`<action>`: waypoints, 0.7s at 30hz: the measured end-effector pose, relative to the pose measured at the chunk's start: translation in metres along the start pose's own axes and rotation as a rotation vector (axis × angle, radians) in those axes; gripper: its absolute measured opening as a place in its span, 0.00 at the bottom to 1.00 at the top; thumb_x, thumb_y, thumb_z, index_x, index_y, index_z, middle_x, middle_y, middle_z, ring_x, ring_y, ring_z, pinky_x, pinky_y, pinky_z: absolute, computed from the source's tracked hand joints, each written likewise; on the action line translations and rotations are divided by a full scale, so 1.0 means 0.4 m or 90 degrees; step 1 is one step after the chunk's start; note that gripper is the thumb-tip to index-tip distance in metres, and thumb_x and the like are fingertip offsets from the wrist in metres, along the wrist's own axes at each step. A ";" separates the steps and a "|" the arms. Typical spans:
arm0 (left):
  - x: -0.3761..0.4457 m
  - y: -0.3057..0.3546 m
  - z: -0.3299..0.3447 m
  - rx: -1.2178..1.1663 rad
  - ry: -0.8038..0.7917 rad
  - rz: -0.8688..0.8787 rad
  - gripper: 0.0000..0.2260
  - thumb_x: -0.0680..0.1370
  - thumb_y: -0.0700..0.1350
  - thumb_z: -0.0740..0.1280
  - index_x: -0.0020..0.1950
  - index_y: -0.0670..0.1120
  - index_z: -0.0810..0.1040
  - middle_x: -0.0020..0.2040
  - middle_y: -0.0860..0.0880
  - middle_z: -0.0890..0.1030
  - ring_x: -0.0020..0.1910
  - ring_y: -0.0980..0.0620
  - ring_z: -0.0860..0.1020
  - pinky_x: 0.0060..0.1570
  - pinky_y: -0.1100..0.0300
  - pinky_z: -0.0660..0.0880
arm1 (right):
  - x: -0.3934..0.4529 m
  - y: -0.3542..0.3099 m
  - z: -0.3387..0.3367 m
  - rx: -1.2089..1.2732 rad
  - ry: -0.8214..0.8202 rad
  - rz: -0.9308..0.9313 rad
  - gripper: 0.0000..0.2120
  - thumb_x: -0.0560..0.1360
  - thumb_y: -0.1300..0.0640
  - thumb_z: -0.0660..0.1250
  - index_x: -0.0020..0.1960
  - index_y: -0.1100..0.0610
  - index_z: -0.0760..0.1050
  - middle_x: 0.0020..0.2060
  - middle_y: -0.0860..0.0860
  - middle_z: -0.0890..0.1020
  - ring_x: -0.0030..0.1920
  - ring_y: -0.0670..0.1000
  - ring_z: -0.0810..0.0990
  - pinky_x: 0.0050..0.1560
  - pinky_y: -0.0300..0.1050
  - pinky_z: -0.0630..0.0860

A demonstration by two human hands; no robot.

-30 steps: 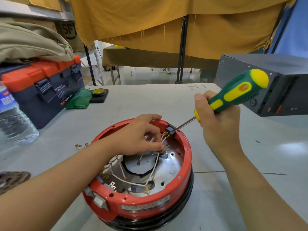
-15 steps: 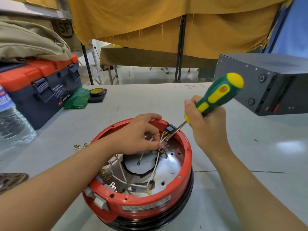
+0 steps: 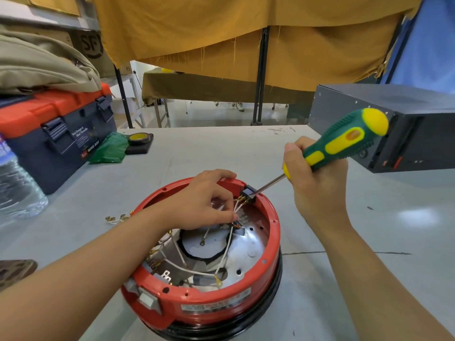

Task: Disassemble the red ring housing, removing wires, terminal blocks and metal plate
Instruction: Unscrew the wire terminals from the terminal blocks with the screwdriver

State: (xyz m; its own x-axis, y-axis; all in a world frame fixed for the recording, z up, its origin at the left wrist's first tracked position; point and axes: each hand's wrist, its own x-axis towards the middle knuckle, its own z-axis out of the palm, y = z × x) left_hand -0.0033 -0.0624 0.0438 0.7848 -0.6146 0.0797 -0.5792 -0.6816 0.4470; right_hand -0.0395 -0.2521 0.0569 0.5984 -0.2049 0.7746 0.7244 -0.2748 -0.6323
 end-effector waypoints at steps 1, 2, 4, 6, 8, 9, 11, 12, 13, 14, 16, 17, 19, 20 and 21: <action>0.000 0.000 0.000 0.000 0.000 0.000 0.08 0.73 0.51 0.71 0.36 0.49 0.80 0.72 0.57 0.62 0.68 0.58 0.60 0.59 0.62 0.59 | 0.000 -0.005 0.001 -0.008 -0.013 -0.013 0.14 0.72 0.52 0.61 0.29 0.47 0.64 0.22 0.42 0.70 0.26 0.43 0.69 0.30 0.30 0.64; -0.001 0.000 0.001 -0.002 0.001 -0.001 0.08 0.73 0.51 0.71 0.36 0.49 0.80 0.72 0.57 0.62 0.68 0.58 0.60 0.60 0.61 0.59 | 0.001 -0.009 0.003 -0.016 -0.025 -0.024 0.14 0.73 0.53 0.62 0.30 0.47 0.64 0.22 0.41 0.70 0.26 0.42 0.70 0.30 0.28 0.64; -0.001 0.000 0.001 -0.001 0.001 0.000 0.08 0.73 0.51 0.71 0.36 0.50 0.80 0.72 0.56 0.62 0.69 0.57 0.59 0.61 0.60 0.59 | 0.001 -0.015 0.006 -0.037 -0.047 -0.039 0.16 0.74 0.58 0.63 0.30 0.46 0.64 0.22 0.41 0.71 0.26 0.41 0.71 0.31 0.27 0.63; -0.002 0.001 0.001 0.001 0.001 0.002 0.08 0.73 0.51 0.71 0.35 0.51 0.78 0.72 0.56 0.62 0.69 0.56 0.59 0.63 0.59 0.59 | -0.002 -0.019 0.007 -0.053 -0.066 -0.044 0.17 0.73 0.61 0.62 0.30 0.46 0.63 0.22 0.40 0.71 0.26 0.41 0.71 0.30 0.27 0.63; -0.002 0.003 0.001 0.003 0.002 0.004 0.09 0.73 0.51 0.71 0.33 0.53 0.77 0.72 0.55 0.62 0.69 0.55 0.59 0.63 0.59 0.59 | -0.012 -0.022 0.004 -0.073 -0.072 -0.053 0.17 0.74 0.61 0.62 0.30 0.47 0.63 0.22 0.42 0.70 0.27 0.40 0.71 0.31 0.26 0.63; -0.002 0.004 0.001 0.004 0.003 0.005 0.09 0.73 0.51 0.71 0.33 0.53 0.77 0.72 0.55 0.62 0.69 0.55 0.59 0.63 0.59 0.59 | -0.018 -0.023 0.002 -0.086 -0.066 -0.059 0.16 0.74 0.61 0.62 0.30 0.49 0.63 0.22 0.43 0.69 0.27 0.40 0.71 0.31 0.26 0.63; -0.002 0.004 0.002 0.004 0.005 0.004 0.09 0.73 0.51 0.71 0.34 0.53 0.77 0.72 0.55 0.62 0.69 0.55 0.59 0.62 0.59 0.58 | -0.033 -0.025 -0.002 -0.112 -0.040 -0.062 0.15 0.74 0.56 0.61 0.30 0.54 0.64 0.23 0.43 0.67 0.27 0.40 0.70 0.31 0.26 0.63; -0.001 0.003 0.003 0.005 0.006 0.005 0.09 0.73 0.51 0.71 0.34 0.52 0.78 0.73 0.55 0.62 0.69 0.55 0.59 0.62 0.59 0.58 | -0.039 -0.025 -0.004 -0.120 -0.021 -0.054 0.15 0.74 0.54 0.60 0.30 0.57 0.65 0.24 0.44 0.68 0.27 0.40 0.70 0.31 0.27 0.63; 0.000 0.002 0.003 0.007 0.006 0.005 0.09 0.73 0.51 0.71 0.34 0.52 0.78 0.73 0.55 0.62 0.69 0.55 0.59 0.61 0.60 0.57 | -0.044 -0.024 -0.004 -0.120 0.001 -0.039 0.16 0.73 0.52 0.59 0.30 0.59 0.65 0.24 0.47 0.68 0.27 0.41 0.69 0.30 0.28 0.63; 0.000 0.002 0.003 0.009 0.006 0.006 0.08 0.73 0.51 0.71 0.34 0.52 0.78 0.73 0.55 0.62 0.69 0.55 0.59 0.61 0.61 0.57 | -0.047 -0.021 -0.005 -0.114 0.023 -0.022 0.16 0.73 0.52 0.58 0.29 0.60 0.65 0.23 0.48 0.68 0.26 0.42 0.68 0.29 0.29 0.63; 0.001 0.000 0.003 0.010 0.006 0.007 0.08 0.73 0.52 0.71 0.35 0.52 0.78 0.73 0.55 0.62 0.69 0.55 0.59 0.60 0.61 0.56 | -0.051 -0.015 -0.007 -0.098 0.050 0.000 0.17 0.72 0.51 0.59 0.29 0.59 0.63 0.22 0.48 0.66 0.24 0.44 0.66 0.28 0.33 0.62; 0.001 0.000 0.003 0.011 0.006 0.008 0.08 0.73 0.51 0.70 0.35 0.51 0.78 0.73 0.55 0.62 0.69 0.56 0.59 0.60 0.61 0.56 | -0.052 -0.012 -0.008 -0.095 0.056 0.007 0.18 0.72 0.51 0.59 0.29 0.60 0.62 0.22 0.47 0.65 0.24 0.44 0.65 0.28 0.34 0.62; 0.001 -0.001 0.003 0.016 0.006 0.008 0.08 0.73 0.51 0.70 0.36 0.50 0.79 0.73 0.55 0.62 0.69 0.56 0.59 0.60 0.61 0.57 | -0.054 -0.005 -0.010 -0.092 0.063 0.020 0.19 0.72 0.50 0.59 0.29 0.63 0.63 0.22 0.50 0.65 0.24 0.47 0.65 0.28 0.37 0.62; 0.002 -0.002 0.003 0.018 0.006 0.007 0.08 0.73 0.51 0.70 0.36 0.49 0.79 0.73 0.55 0.62 0.68 0.56 0.59 0.60 0.61 0.57 | -0.056 -0.003 -0.011 -0.086 0.067 0.030 0.20 0.72 0.50 0.59 0.30 0.65 0.63 0.22 0.52 0.66 0.24 0.49 0.65 0.28 0.39 0.62; 0.002 -0.001 0.003 0.018 0.006 0.007 0.08 0.73 0.51 0.70 0.36 0.49 0.79 0.73 0.56 0.61 0.68 0.56 0.59 0.60 0.61 0.57 | -0.058 -0.001 -0.013 -0.077 0.072 0.041 0.21 0.72 0.49 0.59 0.30 0.66 0.64 0.23 0.54 0.66 0.24 0.52 0.65 0.28 0.41 0.63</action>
State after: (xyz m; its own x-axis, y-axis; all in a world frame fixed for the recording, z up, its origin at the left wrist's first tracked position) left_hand -0.0027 -0.0630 0.0425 0.7806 -0.6182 0.0921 -0.5932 -0.6862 0.4211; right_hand -0.0556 -0.2520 0.0393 0.5950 -0.3286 0.7335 0.6350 -0.3673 -0.6796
